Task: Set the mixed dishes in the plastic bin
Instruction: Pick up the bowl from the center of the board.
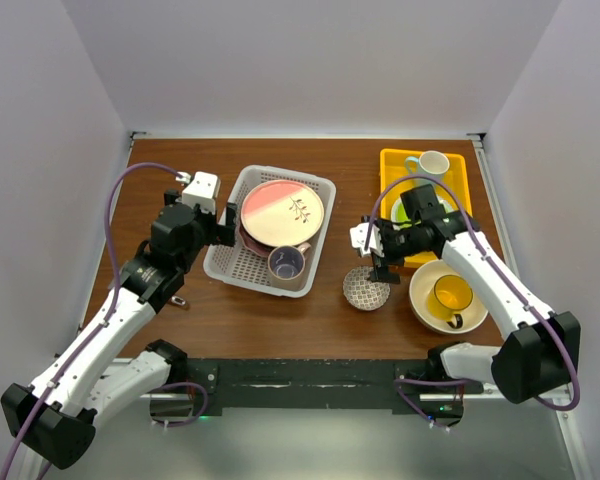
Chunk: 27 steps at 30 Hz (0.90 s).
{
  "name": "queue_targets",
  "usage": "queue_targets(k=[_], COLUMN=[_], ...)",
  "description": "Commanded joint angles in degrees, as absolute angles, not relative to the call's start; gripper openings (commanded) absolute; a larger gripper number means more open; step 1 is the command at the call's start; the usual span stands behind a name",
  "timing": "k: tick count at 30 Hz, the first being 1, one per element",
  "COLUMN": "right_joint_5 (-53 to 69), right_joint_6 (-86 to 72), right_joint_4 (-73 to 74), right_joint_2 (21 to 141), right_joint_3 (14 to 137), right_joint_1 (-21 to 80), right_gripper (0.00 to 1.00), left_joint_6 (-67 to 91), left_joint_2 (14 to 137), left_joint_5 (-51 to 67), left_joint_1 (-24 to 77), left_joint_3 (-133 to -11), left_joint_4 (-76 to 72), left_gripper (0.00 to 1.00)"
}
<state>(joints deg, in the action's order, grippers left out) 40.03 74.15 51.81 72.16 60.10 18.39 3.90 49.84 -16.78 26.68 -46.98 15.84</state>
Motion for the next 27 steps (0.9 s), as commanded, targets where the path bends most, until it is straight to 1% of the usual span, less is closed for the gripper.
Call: queue_targets(k=[1,27], right_joint_5=[39.2,36.3], right_joint_6=[75.1,76.8], right_joint_4=[50.3,49.9], right_joint_2=[72.0,72.6], right_joint_3=[59.5,57.8], right_joint_1=[19.1,20.5], right_gripper=[0.98,0.98], left_joint_6=[4.7,4.7], left_joint_2=[48.8,48.9], left_joint_5=[-17.5,-17.8], left_joint_1=[26.4,26.4], left_joint_3=[-46.7,-46.5], left_joint_4=[12.9,12.9], left_gripper=[1.00,1.00])
